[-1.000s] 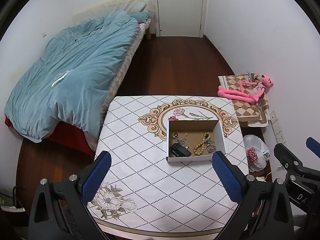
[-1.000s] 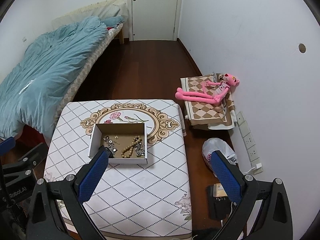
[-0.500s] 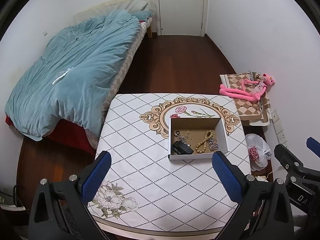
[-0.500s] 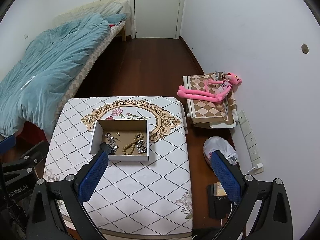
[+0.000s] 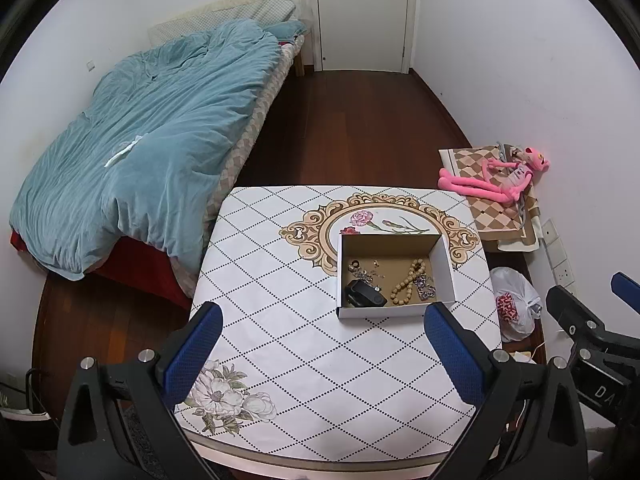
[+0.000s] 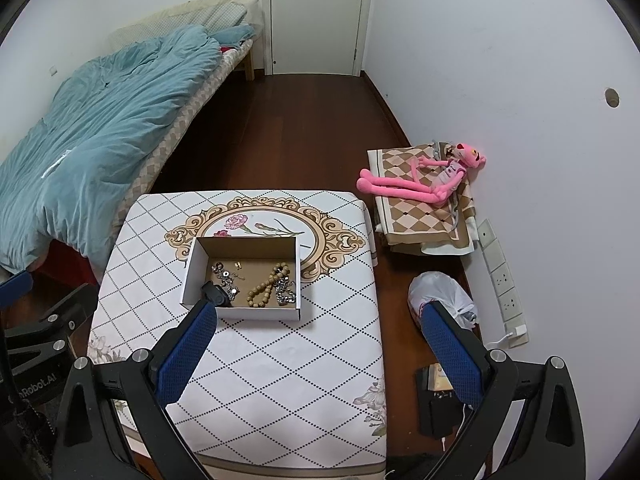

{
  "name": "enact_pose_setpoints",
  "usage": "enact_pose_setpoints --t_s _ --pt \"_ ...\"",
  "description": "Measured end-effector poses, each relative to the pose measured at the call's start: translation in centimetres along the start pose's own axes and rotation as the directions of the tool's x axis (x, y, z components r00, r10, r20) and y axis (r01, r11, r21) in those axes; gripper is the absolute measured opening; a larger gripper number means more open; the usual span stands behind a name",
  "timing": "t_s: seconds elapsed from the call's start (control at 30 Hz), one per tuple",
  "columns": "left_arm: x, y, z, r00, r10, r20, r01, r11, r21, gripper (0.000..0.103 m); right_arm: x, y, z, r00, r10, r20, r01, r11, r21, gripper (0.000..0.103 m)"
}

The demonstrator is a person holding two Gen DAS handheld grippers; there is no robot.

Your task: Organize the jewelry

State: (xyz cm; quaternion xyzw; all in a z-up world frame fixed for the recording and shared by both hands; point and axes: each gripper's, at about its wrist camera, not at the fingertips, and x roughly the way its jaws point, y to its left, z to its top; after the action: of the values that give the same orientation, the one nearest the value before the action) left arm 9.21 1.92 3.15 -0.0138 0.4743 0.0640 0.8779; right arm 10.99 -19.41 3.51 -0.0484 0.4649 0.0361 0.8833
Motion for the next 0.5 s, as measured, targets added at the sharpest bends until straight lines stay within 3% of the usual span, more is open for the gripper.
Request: enact_pose_setpoints --t_s 0.5 --pt "-0.13 0.0 -0.38 1.0 -0.001 0.0 0.001 1.0 -0.001 0.103 -0.04 0.18 0.0 1.0 0.003 -0.003 -0.003 1.0 0.0 0.103"
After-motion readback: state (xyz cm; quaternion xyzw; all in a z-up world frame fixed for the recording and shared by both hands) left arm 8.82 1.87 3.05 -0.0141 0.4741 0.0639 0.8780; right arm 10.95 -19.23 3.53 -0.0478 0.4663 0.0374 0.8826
